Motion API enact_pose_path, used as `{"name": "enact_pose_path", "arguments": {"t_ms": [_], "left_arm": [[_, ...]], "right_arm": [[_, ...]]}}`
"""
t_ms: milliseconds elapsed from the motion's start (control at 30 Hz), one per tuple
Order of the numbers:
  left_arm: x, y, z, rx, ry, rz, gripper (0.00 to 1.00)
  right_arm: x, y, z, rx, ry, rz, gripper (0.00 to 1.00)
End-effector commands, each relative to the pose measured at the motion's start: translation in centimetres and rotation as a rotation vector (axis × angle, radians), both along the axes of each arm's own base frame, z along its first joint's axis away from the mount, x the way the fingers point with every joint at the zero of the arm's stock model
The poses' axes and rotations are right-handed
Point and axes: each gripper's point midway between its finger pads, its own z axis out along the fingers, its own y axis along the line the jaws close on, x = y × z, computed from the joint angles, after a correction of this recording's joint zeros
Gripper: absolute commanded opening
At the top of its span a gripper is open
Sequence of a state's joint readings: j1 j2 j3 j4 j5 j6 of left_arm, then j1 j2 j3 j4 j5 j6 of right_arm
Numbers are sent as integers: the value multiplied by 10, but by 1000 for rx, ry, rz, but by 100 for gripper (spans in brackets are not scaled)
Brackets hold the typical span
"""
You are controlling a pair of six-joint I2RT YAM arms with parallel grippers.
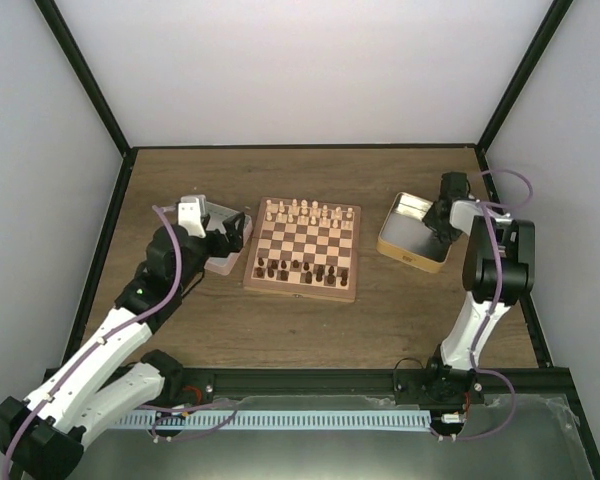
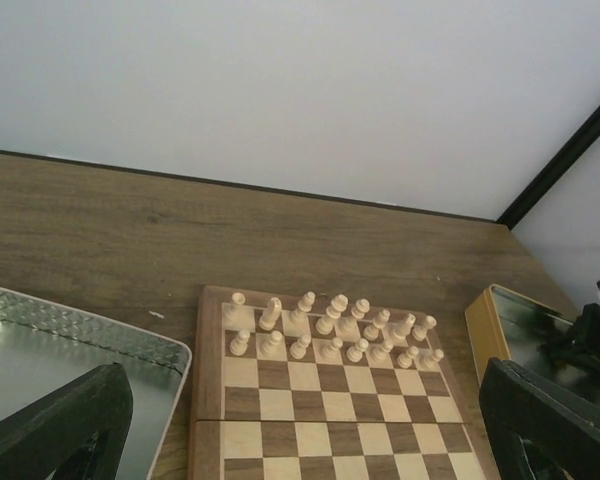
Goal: Set up the chess pieces on the board
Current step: Pick up the chess piece from the storage box, then place the chess piece on the chessboard.
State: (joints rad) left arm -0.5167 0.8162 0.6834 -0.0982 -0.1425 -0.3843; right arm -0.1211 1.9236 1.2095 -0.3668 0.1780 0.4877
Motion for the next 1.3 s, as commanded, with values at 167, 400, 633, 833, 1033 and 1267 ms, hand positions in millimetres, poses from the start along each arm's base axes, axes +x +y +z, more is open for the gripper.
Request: {"name": "enact_pose_path", "arguments": {"t_ms": [167,400,633,833,1033,1267], "left_arm": [[-9,-31,14,-49,-50,-192,97],[-37,-76,39,-149,-94,-499,97],[-48,-98,45,-274,-6,-640,100],[-50,-111,37,-457,163,-678,100],[-44,-124,17,-570,347,-690,85],[-39,-127,3,-562,414,-667,56]], "right_arm": [[-20,109,116,412,-365,391,6],[-77,237,204,682,-603,944,6],[-161,336,233,873,-642,1458,2],[-206,382,239,917,-624,1720,3],[-216,407,235,924,-575,1809,3],[-215,418,234,928,-560,1837,3]]}}
